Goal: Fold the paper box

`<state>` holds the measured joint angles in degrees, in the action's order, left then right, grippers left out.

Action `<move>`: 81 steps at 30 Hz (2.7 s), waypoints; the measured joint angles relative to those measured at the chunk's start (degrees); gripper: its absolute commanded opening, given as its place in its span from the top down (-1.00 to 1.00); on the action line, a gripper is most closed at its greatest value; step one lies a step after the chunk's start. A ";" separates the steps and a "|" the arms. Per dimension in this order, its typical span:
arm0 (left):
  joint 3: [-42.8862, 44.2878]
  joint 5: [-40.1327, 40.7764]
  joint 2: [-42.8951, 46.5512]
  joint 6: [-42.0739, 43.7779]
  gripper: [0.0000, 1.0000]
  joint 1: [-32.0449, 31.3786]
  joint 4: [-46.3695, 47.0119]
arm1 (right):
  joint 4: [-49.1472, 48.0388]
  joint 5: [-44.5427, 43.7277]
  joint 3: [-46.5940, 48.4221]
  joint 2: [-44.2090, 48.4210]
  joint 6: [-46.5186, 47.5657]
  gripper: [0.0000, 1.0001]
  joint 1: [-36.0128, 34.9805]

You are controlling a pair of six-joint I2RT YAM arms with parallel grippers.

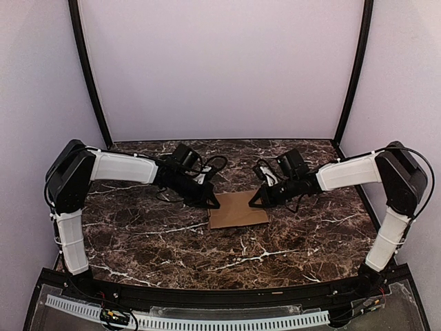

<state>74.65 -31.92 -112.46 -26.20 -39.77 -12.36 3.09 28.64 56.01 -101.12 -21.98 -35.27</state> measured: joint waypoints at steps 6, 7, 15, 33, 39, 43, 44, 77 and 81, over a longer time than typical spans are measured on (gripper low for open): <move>-0.04 -0.02 -0.02 0.07 0.69 0.00 0.33 | -0.28 -0.46 0.04 -0.15 0.02 1.00 0.00; -0.04 0.00 0.11 -0.02 0.58 -0.02 0.33 | -0.17 -0.57 0.15 -0.24 0.02 1.00 0.00; -3.93 3.26 6.01 -0.63 -0.01 -0.48 -1.77 | 1.07 -1.84 1.36 -0.55 0.35 1.00 -0.04; -10.86 6.54 12.00 -5.81 -0.08 -3.52 -6.78 | 2.97 -3.26 2.51 -0.59 0.48 1.00 -0.59; -10.86 5.51 11.15 -8.26 -0.03 -4.13 -4.50 | 3.37 -3.26 3.02 -0.92 0.46 1.00 -0.74; -11.32 4.44 10.56 -10.27 0.01 -4.13 -1.90 | 3.34 -3.26 3.17 -1.05 0.46 1.00 -0.76; -11.63 4.17 10.45 -10.73 0.01 -4.13 -1.07 | 3.34 -3.26 3.17 -1.05 0.46 1.00 -0.79; -14.93 2.12 8.85 -15.45 0.26 -4.15 7.23 | 2.80 -3.69 3.34 -1.42 0.37 1.00 -1.14; -14.93 3.15 8.85 -14.12 0.25 -4.15 5.70 | 2.75 -3.82 3.34 -1.42 0.35 1.00 -1.18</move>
<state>59.72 -28.77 -103.61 -40.32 -43.92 -6.66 5.85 24.82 59.35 -102.54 -21.63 -36.45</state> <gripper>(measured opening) 0.372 0.003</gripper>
